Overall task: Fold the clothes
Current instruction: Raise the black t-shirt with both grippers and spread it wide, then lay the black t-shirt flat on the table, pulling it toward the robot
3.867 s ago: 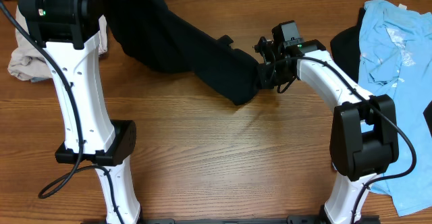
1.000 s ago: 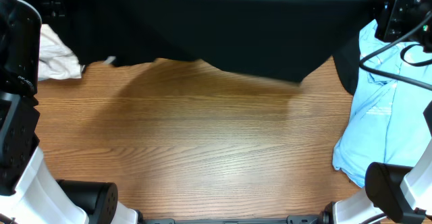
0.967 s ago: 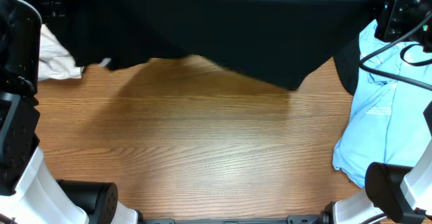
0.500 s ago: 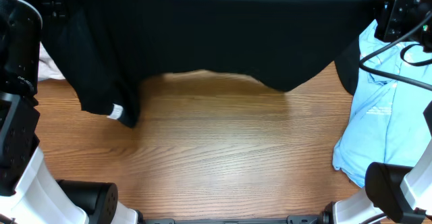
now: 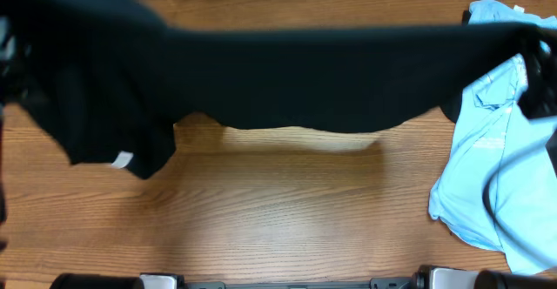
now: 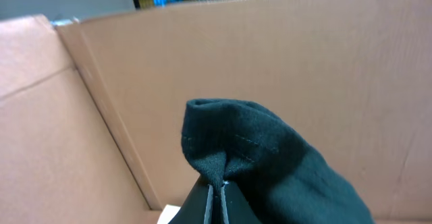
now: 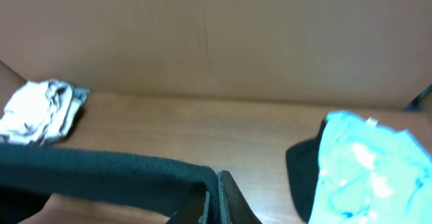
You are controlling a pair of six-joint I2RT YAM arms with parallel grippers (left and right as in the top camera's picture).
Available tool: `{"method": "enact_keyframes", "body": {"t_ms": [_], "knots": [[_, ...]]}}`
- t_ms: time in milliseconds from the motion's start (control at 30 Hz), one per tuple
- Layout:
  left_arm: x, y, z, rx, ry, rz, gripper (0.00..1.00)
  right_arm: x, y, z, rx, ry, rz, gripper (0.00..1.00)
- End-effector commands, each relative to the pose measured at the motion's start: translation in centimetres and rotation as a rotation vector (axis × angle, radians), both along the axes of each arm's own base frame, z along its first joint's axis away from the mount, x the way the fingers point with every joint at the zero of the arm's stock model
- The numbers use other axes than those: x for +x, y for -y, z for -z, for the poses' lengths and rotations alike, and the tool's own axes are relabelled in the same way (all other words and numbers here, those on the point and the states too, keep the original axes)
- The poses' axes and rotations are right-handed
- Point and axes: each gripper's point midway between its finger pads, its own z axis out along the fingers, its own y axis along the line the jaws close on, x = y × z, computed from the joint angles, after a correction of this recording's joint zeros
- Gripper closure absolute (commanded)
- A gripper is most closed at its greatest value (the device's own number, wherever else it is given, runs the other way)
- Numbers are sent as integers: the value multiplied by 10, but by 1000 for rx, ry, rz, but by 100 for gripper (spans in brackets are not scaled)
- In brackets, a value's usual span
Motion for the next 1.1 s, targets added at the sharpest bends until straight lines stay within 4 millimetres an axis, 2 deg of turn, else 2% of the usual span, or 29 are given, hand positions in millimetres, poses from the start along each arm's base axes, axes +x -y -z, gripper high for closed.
{"method": "enact_keyframes", "body": {"t_ms": [0,100,200,400,500,600,733,800,867,967,1067], "knots": [[13,-3,4,2,-18,-19,96,13,8,2,-14,-6,30,96],[43,-1,12,10,-52,-20,96,35,11,10,-11,-30,30,96],[86,2,21,30,-78,-24,96,70,16,21,-8,-56,30,96],[171,-11,42,29,-82,-146,96,157,29,49,-6,-71,30,96],[206,-18,44,34,-38,-203,96,195,34,45,-15,7,30,96],[226,-23,31,49,51,-230,96,215,37,19,-9,135,40,96],[226,-28,-4,20,226,-248,96,222,43,-17,-35,284,72,96],[224,-25,-17,18,281,-220,96,223,45,-26,-41,320,79,96],[227,-19,-17,28,280,-178,96,227,45,-22,-40,313,78,96],[248,-9,15,52,159,-122,96,241,43,8,-18,225,62,96],[272,-1,67,74,-23,-77,96,256,43,52,1,92,51,96]]}}
